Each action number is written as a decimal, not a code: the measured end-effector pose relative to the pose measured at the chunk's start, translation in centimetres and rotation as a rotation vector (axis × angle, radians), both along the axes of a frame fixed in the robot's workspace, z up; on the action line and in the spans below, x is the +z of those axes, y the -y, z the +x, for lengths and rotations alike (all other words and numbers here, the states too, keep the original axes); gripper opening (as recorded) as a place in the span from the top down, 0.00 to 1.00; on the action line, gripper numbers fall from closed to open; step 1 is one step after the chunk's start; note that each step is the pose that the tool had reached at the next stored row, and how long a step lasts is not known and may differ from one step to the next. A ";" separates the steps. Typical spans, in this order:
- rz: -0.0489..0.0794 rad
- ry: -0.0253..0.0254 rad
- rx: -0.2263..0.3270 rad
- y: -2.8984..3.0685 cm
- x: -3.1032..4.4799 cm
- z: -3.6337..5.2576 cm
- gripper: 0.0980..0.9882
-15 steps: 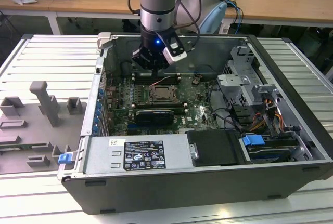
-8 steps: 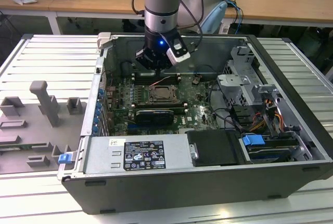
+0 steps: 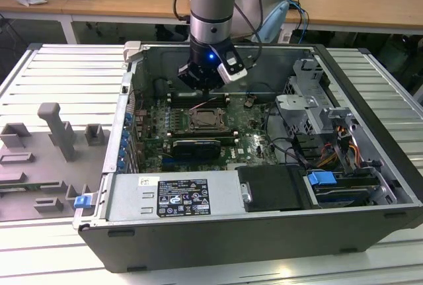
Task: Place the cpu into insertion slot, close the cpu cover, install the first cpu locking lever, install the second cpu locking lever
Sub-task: 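Install the first cpu locking lever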
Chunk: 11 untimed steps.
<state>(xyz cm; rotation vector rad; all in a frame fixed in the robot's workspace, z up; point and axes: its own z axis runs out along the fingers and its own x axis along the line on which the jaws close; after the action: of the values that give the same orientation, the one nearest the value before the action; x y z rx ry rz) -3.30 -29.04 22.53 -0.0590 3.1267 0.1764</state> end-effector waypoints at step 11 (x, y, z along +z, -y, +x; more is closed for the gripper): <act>0.000 0.0000 -0.002 -0.01 -0.95 1.40 0.99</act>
<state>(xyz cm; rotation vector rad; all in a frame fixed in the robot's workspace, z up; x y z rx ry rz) -1.90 -29.03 21.58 -0.0565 3.1267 0.1762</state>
